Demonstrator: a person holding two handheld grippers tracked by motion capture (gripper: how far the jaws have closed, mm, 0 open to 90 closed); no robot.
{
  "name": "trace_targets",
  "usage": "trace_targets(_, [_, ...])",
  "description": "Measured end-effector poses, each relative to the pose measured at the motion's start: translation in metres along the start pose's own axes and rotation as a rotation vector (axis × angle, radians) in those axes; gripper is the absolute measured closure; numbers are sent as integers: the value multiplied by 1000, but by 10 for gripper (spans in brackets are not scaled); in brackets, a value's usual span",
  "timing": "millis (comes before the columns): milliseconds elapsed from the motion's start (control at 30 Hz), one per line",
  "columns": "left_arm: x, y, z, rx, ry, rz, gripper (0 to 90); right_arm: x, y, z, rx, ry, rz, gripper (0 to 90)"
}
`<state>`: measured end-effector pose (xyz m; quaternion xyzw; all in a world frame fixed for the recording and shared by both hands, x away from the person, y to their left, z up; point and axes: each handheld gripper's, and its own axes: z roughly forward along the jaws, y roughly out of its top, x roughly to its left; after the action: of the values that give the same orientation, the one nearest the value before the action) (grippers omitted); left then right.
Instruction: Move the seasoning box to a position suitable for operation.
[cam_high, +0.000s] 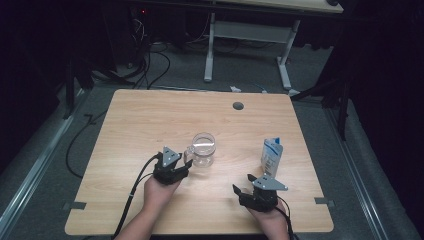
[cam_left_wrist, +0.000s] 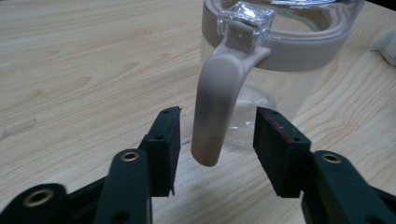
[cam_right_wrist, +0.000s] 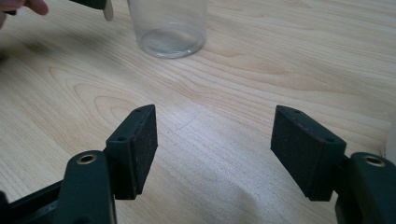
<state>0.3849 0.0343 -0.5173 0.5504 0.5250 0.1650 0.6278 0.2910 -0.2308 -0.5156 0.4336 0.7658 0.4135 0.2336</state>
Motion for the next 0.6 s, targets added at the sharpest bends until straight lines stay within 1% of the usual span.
trace_targets(133, [-1,-2,3,-10,7,2,603,-1,-1,0,2,2,7,319])
trace_targets(233, [-2,-3,4,-34,24,13,669,-1,-1,0,0,5,11,320])
trace_targets(267, [-1,-2,4,-41,32,8,700,-1,-1,0,0,6,11,320])
trace_targets(300, [-1,-2,4,-39,30,4,721,-1,0,-1,0,7,9,320])
trace_targets(333, [-1,-2,4,-39,30,4,722,-1,0,-1,0,7,9,320])
trace_targets(367, [-1,-2,4,-43,30,18,728,-1,0,-1,-3,8,11,321])
trace_targets(467, [-1,-3,2,-44,36,38,737,-1,0,0,0,6,13,321])
trace_targets(600, [-1,-3,0,-49,34,43,744,0,0,0,2,7,12,320])
